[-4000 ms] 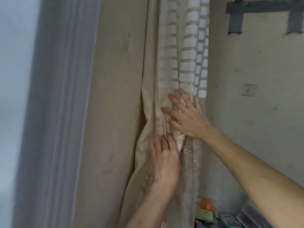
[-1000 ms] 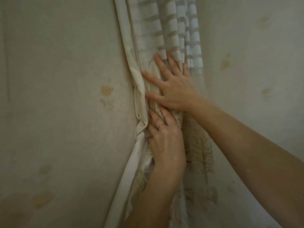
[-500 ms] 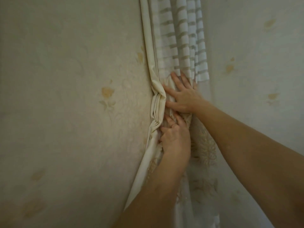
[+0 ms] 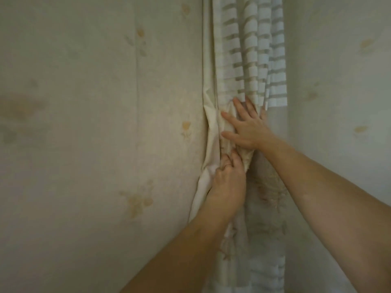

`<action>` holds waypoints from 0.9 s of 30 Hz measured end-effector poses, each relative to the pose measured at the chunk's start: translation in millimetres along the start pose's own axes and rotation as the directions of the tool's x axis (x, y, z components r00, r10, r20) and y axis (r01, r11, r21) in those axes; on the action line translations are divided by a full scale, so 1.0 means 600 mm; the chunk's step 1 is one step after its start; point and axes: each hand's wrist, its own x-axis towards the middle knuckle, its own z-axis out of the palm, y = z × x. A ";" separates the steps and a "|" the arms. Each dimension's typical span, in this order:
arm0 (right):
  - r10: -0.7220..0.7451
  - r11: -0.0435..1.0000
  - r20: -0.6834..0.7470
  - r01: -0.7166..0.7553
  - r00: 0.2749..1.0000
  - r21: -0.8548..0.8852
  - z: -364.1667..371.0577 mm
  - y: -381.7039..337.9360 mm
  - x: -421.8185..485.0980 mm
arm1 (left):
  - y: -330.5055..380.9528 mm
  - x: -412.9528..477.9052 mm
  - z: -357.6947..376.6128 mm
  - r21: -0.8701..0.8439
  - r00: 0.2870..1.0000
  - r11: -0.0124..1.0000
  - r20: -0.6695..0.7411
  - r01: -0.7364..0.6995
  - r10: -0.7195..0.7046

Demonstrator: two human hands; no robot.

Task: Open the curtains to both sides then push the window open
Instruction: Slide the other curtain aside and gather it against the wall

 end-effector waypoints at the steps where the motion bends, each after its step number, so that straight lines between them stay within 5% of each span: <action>1: -0.001 1.000 -0.023 0.001 1.000 0.003 -0.009 -0.005 -0.010 | 0.000 -0.020 -0.011 -0.013 0.996 1.000 0.092 -0.018 0.019; 3: -0.018 1.000 -0.053 0.019 0.998 0.022 -0.035 -0.027 -0.035 | -0.001 -0.073 -0.057 -0.075 0.965 0.997 0.261 0.026 -0.005; 6: -0.017 0.992 -0.040 0.022 0.999 0.127 -0.072 -0.058 -0.074 | -0.020 -0.154 -0.110 -0.119 0.946 0.991 0.323 0.062 -0.020; 16: 0.121 0.937 -0.170 -0.056 0.978 0.345 -0.144 -0.182 -0.186 | -0.058 -0.335 -0.352 -0.150 1.000 0.988 -0.018 -0.022 0.019; 23: 0.259 0.818 -0.277 -0.058 0.925 0.572 -0.217 -0.303 -0.258 | -0.073 -0.462 -0.491 -0.151 0.996 0.986 -0.066 -0.063 0.053; 27: 0.298 0.704 -0.435 0.112 0.850 0.701 -0.296 -0.393 -0.315 | -0.086 -0.538 -0.574 -0.182 0.997 0.981 -0.043 -0.069 0.062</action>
